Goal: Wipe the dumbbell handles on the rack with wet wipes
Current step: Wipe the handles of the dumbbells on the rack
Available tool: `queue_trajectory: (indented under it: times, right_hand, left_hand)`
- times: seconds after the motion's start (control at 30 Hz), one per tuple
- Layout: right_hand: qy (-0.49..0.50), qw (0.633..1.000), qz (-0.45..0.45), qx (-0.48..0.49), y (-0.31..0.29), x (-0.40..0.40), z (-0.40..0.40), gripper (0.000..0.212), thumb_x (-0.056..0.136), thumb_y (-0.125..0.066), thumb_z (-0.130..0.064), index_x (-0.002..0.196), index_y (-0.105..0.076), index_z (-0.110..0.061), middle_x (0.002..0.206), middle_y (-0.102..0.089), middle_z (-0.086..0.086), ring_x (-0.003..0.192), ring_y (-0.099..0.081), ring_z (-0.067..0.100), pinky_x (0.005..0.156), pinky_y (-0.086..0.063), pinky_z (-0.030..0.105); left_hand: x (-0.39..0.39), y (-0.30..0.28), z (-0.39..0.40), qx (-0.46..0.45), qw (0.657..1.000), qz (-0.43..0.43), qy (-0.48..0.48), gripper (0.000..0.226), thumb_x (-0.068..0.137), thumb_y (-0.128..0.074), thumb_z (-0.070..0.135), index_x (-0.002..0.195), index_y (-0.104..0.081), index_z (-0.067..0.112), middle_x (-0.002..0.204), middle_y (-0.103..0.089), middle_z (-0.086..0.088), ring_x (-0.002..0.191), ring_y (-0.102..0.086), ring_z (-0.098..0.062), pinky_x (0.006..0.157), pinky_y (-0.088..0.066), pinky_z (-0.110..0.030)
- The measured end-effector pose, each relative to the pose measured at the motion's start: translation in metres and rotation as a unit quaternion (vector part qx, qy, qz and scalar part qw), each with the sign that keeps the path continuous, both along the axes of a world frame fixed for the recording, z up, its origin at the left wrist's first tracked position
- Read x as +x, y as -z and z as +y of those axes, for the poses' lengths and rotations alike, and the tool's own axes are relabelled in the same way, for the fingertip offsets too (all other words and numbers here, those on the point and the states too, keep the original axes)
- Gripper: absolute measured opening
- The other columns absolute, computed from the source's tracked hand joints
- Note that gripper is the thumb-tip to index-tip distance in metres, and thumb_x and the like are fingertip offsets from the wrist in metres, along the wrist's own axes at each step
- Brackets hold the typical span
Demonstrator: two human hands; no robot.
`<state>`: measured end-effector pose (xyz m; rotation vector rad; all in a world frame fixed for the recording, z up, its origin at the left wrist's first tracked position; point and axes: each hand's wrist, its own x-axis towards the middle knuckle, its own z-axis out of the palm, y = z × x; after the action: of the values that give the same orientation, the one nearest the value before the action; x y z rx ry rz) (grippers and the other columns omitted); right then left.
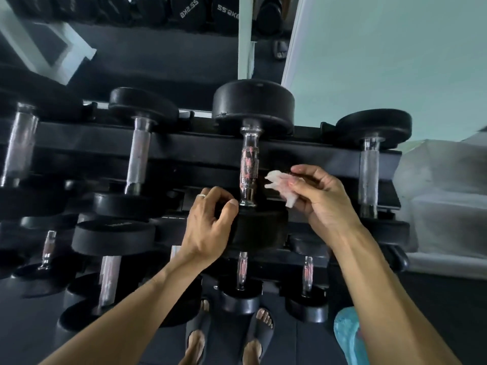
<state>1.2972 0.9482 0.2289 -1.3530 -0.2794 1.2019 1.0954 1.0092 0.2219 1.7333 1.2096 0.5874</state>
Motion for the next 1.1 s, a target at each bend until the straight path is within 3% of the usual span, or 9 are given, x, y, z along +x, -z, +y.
queue_trajectory:
  times: [0.1, 0.17, 0.3, 0.43, 0.57, 0.73, 0.8, 0.97, 1.1]
  right_hand:
    - [-0.014, 0.999, -0.032, 0.014, -0.021, -0.012, -0.006, 0.019, 0.076, -0.073, -0.004, 0.092, -0.066, -0.015, 0.090, -0.075, 0.005, 0.090, -0.073, 0.021, 0.068, -0.059, 0.028]
    - [-0.018, 0.997, -0.075, 0.023, -0.033, -0.029, -0.003, 0.015, 0.080, -0.073, -0.003, 0.083, -0.070, -0.017, 0.090, -0.075, 0.007, 0.089, -0.073, 0.022, 0.071, -0.059, 0.028]
    - [0.029, 0.993, -0.097, 0.053, -0.049, -0.062, 0.007, 0.019, 0.068, -0.079, -0.013, 0.087, -0.074, -0.010, 0.093, -0.075, 0.016, 0.089, -0.073, 0.028, 0.083, -0.059, 0.036]
    - [0.062, 0.991, -0.120, 0.015, -0.052, -0.082, 0.008, 0.016, 0.081, -0.077, -0.009, 0.096, -0.072, -0.009, 0.096, -0.076, 0.012, 0.095, -0.074, 0.025, 0.088, -0.058, 0.038]
    - [0.187, 0.969, -0.160, -0.039, -0.039, -0.085, -0.001, 0.006, 0.092, -0.069, -0.012, 0.093, -0.074, -0.016, 0.094, -0.076, 0.005, 0.095, -0.074, 0.020, 0.094, -0.057, 0.040]
    - [0.246, 0.939, -0.214, -0.105, -0.020, -0.084, -0.015, 0.011, 0.093, -0.066, -0.017, 0.093, -0.075, -0.024, 0.097, -0.076, -0.001, 0.097, -0.072, 0.015, 0.098, -0.054, 0.037]
    - [0.241, 0.938, -0.222, -0.114, -0.017, -0.087, -0.018, 0.014, 0.094, -0.064, -0.017, 0.094, -0.074, -0.027, 0.099, -0.075, -0.007, 0.097, -0.070, 0.007, 0.093, -0.052, 0.026]
    - [0.175, 0.950, -0.228, -0.121, 0.000, -0.102, -0.020, 0.021, 0.096, -0.062, -0.024, 0.115, -0.071, -0.026, 0.111, -0.071, -0.015, 0.107, -0.061, -0.006, 0.091, -0.042, 0.012]
    - [0.141, 0.953, -0.244, -0.113, 0.007, -0.105, -0.025, 0.030, 0.101, -0.054, -0.032, 0.128, -0.064, -0.025, 0.119, -0.063, -0.021, 0.111, -0.052, -0.015, 0.092, -0.038, 0.008]
  left_hand:
    - [0.005, -0.020, 0.014, -0.047, 0.998, -0.039, 0.024, 0.014, 0.090, -0.066, 0.033, 0.103, -0.064, 0.029, 0.088, -0.068, 0.013, 0.084, -0.062, 0.005, 0.071, -0.043, -0.007]
    - [0.010, -0.038, 0.024, -0.063, 0.991, -0.097, 0.067, 0.023, 0.092, -0.069, 0.023, 0.114, -0.066, 0.022, 0.096, -0.072, 0.010, 0.087, -0.067, 0.004, 0.076, -0.048, -0.009]
    - [0.009, -0.061, 0.040, -0.079, 0.981, -0.128, 0.125, 0.014, 0.086, -0.077, 0.016, 0.099, -0.075, 0.017, 0.089, -0.076, 0.006, 0.087, -0.071, -0.004, 0.080, -0.056, -0.020]
    - [-0.006, -0.058, 0.050, -0.134, 0.976, -0.122, 0.122, 0.020, 0.082, -0.079, 0.009, 0.097, -0.073, 0.022, 0.086, -0.076, 0.005, 0.085, -0.074, -0.013, 0.081, -0.059, -0.028]
    - [-0.009, -0.043, 0.061, -0.210, 0.968, -0.133, 0.021, 0.010, 0.091, -0.069, 0.008, 0.093, -0.074, 0.016, 0.075, -0.074, 0.001, 0.073, -0.072, -0.013, 0.079, -0.062, -0.034]
    - [0.017, -0.014, 0.092, -0.160, 0.977, -0.075, -0.116, 0.015, 0.087, -0.073, 0.034, 0.083, -0.068, 0.021, 0.078, -0.069, 0.001, 0.073, -0.064, -0.014, 0.073, -0.055, -0.028]
    - [0.036, -0.010, 0.099, -0.226, 0.960, -0.121, -0.114, 0.012, 0.089, -0.072, 0.021, 0.082, -0.063, 0.017, 0.075, -0.065, -0.002, 0.075, -0.062, -0.016, 0.080, -0.060, -0.035]
    - [0.050, -0.008, 0.101, -0.440, 0.840, -0.314, -0.050, 0.008, 0.099, -0.059, 0.019, 0.095, -0.063, 0.013, 0.088, -0.069, -0.006, 0.085, -0.070, -0.022, 0.079, -0.060, -0.034]
    - [0.047, -0.001, 0.108, -0.430, 0.843, -0.322, -0.033, 0.011, 0.092, -0.065, 0.005, 0.085, -0.063, 0.013, 0.085, -0.073, -0.004, 0.081, -0.071, -0.020, 0.073, -0.060, -0.032]
